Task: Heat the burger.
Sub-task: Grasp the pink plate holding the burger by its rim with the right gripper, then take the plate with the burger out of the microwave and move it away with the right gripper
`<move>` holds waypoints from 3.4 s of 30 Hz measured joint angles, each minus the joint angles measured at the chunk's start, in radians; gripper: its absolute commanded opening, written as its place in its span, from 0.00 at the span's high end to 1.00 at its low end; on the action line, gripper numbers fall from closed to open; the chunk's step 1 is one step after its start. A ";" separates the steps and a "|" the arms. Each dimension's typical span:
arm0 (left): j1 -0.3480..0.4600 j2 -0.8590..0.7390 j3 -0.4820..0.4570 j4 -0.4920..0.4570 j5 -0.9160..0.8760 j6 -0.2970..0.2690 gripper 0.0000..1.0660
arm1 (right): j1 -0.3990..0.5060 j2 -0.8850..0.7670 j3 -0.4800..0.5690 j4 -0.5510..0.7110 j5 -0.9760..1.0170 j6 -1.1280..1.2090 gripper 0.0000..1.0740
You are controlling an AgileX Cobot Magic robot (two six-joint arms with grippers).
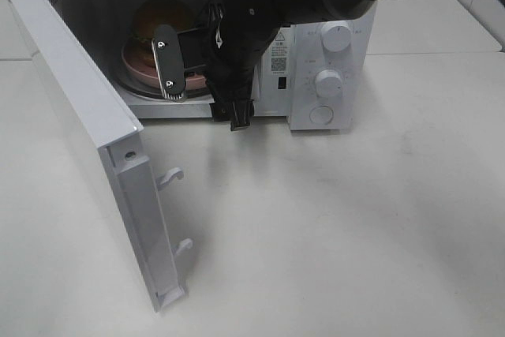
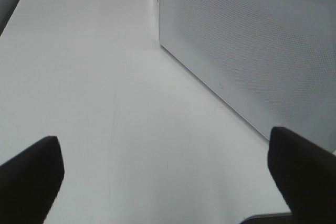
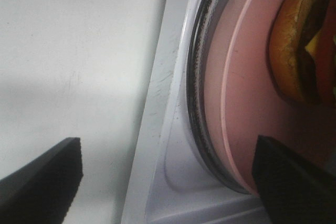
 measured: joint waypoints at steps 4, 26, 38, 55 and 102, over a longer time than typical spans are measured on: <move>0.000 0.000 0.000 0.000 0.000 0.000 0.08 | 0.000 0.027 -0.027 0.000 -0.001 0.001 0.22; 0.000 0.000 0.000 0.000 0.000 0.000 0.08 | 0.000 0.226 -0.308 0.010 0.045 0.038 0.26; 0.000 0.000 0.000 0.000 0.000 0.000 0.08 | 0.000 0.270 -0.342 0.027 0.046 0.052 0.41; 0.000 0.000 0.000 0.000 0.000 0.000 0.08 | 0.004 0.273 -0.348 0.050 0.043 0.050 1.00; 0.000 0.000 0.000 0.000 0.000 0.000 0.08 | -0.032 -0.115 0.247 0.316 -0.196 -0.525 1.00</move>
